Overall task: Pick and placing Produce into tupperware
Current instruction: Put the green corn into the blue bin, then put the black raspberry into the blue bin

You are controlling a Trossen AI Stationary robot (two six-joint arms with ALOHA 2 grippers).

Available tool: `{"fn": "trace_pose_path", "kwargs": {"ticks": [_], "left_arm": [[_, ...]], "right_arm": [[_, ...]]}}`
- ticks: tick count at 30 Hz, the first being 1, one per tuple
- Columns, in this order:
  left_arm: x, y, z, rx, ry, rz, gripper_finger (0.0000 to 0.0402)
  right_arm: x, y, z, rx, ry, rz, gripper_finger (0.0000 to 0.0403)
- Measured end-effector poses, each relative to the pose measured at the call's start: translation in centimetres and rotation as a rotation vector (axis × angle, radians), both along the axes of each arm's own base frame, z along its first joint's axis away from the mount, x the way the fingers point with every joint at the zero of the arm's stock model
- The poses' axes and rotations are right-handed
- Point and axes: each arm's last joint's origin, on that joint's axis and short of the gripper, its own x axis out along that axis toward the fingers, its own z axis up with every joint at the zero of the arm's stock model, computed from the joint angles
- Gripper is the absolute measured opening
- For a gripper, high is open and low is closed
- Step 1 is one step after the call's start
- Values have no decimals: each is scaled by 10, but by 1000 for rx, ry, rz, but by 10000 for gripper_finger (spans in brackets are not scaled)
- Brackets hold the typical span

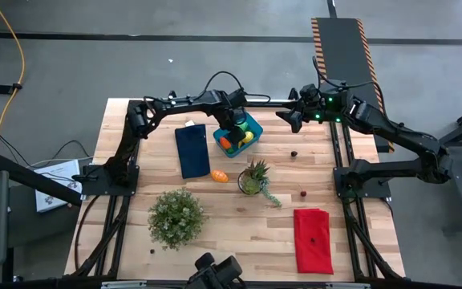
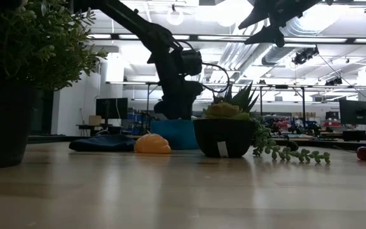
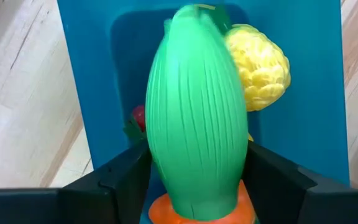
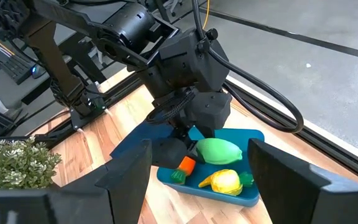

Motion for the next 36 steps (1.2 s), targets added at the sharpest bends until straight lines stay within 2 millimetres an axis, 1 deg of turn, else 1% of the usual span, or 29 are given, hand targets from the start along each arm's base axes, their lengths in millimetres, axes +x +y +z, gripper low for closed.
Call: {"fn": "trace_pose_path", "kwargs": {"ticks": [5,10,18,24,30,36], "left_arm": [[0,0,0,1,0,1,258],[0,0,0,0,-1,0,260],[1,-1,1,-37,-26,-11,217],[0,-1,1,-40,-25,-12,186],[0,-1,1,-40,-24,-12,157],[0,-2,1,-39,-23,-13,115]], "right_arm": [[0,0,0,0,1,0,256],[0,0,0,2,3,0,256],[0,0,-1,-1,11,3,256],[-2,1,-5,16,50,6,256],[-2,1,-5,12,51,9,256],[-2,1,-5,12,51,9,256]]}}
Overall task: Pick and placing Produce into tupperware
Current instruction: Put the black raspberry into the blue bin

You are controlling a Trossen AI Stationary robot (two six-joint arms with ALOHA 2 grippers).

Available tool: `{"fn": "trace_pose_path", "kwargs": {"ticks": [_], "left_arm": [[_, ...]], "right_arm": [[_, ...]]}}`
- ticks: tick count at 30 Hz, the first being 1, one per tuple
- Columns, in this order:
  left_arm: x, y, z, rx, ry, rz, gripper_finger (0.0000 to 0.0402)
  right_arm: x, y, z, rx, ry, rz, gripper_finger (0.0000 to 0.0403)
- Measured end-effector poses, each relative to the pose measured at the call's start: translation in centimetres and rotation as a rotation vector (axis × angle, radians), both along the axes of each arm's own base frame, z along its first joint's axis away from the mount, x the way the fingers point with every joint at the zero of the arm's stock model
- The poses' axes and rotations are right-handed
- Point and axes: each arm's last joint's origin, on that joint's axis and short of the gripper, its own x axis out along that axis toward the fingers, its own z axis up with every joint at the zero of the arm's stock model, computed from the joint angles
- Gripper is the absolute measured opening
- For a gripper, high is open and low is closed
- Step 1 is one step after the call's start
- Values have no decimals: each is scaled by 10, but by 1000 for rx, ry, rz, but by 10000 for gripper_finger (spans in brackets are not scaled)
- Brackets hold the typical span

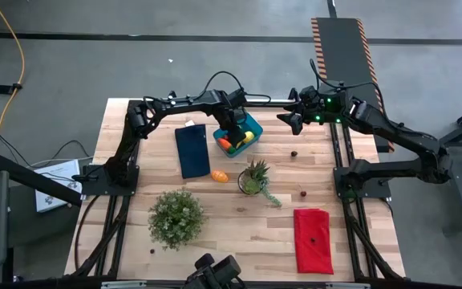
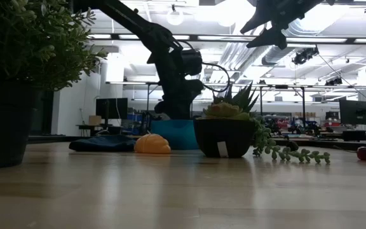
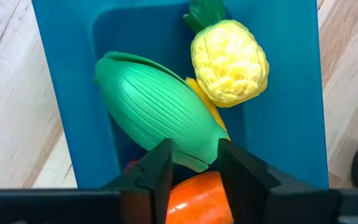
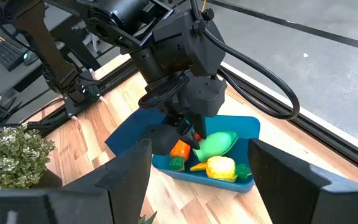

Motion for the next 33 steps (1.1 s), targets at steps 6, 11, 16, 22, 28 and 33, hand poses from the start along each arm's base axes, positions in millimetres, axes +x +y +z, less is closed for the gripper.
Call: {"fn": "trace_pose_path", "kwargs": {"ticks": [6,11,16,22,28,33], "left_arm": [[0,0,0,-1,-2,-7,68],[0,0,0,-1,-6,-19,37],[-1,-1,4,-10,-19,-27,7],[-5,-4,27,25,-64,-30,6],[-12,-9,54,66,-113,-34,2],[-19,-13,77,99,-157,-32,1]], "right_arm": [[0,0,0,-6,4,-8,256],[0,0,0,-10,5,-9,256],[0,0,0,-13,1,-10,256],[0,-1,0,-22,6,-28,256],[0,-1,0,-31,13,-30,256],[-3,-1,-5,-60,94,-45,256]]}}
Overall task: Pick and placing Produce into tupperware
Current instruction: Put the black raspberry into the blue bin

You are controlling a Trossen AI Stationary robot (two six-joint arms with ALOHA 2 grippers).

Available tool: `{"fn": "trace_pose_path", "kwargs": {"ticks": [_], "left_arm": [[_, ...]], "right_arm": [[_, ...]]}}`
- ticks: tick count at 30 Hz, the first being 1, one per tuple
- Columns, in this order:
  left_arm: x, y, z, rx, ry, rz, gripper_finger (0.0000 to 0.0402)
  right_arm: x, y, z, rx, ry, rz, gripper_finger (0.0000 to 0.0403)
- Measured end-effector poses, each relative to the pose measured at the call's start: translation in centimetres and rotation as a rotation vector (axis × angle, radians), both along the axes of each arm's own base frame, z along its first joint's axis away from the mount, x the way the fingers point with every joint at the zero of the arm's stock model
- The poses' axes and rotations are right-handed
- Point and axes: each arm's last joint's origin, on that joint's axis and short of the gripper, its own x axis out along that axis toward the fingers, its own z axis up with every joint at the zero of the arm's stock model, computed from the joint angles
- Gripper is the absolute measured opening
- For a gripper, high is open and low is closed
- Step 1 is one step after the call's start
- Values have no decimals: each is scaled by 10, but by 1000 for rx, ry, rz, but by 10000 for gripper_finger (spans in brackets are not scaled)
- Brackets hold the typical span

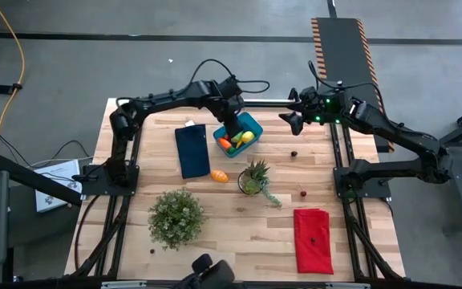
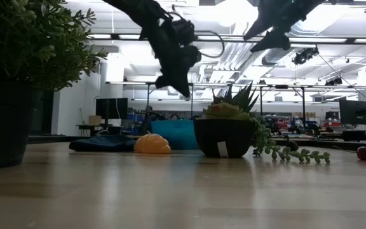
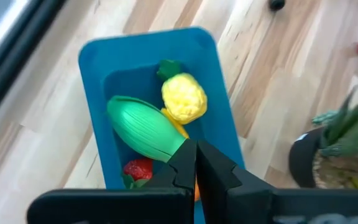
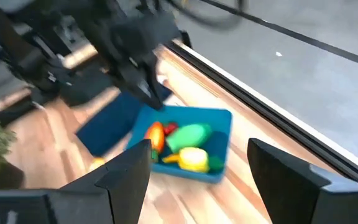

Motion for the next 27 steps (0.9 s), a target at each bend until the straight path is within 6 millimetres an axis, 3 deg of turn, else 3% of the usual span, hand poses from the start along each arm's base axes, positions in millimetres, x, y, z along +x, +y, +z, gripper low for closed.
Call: {"fn": "trace_pose_path", "kwargs": {"ticks": [6,15,27], "left_arm": [[-9,-6,24,31,-45,0,1],[-26,-18,51,39,-57,-1,0],[-53,-37,97,83,-152,-1,0]], "right_arm": [[-4,2,-9,9,76,-8,256],[-22,4,-52,94,60,-97,256],[-46,15,-65,136,-41,-149,256]]}}
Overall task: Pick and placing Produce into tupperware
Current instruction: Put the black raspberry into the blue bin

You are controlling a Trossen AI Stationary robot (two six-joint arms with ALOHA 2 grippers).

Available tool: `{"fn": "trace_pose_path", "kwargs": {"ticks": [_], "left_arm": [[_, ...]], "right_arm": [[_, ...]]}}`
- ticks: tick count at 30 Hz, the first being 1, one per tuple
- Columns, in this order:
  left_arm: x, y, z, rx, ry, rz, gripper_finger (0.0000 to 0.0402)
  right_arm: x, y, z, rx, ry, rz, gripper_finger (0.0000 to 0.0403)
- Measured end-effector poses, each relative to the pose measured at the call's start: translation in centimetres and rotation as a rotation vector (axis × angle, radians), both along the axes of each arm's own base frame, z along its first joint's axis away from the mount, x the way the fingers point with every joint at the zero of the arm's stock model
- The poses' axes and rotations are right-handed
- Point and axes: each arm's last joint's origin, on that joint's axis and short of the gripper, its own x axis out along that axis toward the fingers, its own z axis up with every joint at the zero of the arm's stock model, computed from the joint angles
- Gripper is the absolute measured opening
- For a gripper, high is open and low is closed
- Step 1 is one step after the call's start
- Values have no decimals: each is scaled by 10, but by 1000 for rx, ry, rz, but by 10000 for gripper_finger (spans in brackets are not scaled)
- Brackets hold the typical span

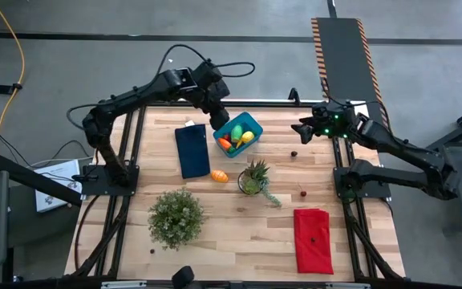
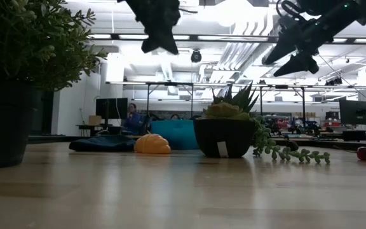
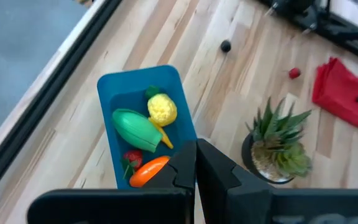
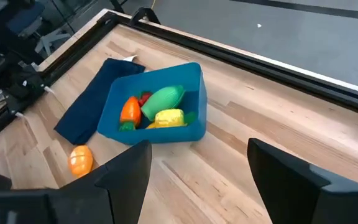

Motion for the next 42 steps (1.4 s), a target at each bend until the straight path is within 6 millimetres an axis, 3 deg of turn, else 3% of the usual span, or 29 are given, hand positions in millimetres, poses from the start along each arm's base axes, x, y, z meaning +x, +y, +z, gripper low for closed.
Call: {"fn": "trace_pose_path", "kwargs": {"ticks": [8,15,23,42], "left_arm": [[-21,-14,27,38,-50,6,0],[-34,-21,30,58,-20,33,0],[-41,-26,7,20,30,54,0],[-70,-46,-50,-55,-80,160,0]], "right_arm": [[-11,8,-15,49,-20,-34,256],[-24,17,-37,133,-53,-88,256],[-36,27,-52,193,-84,-120,256],[-52,37,-60,269,-5,-184,256]]}}
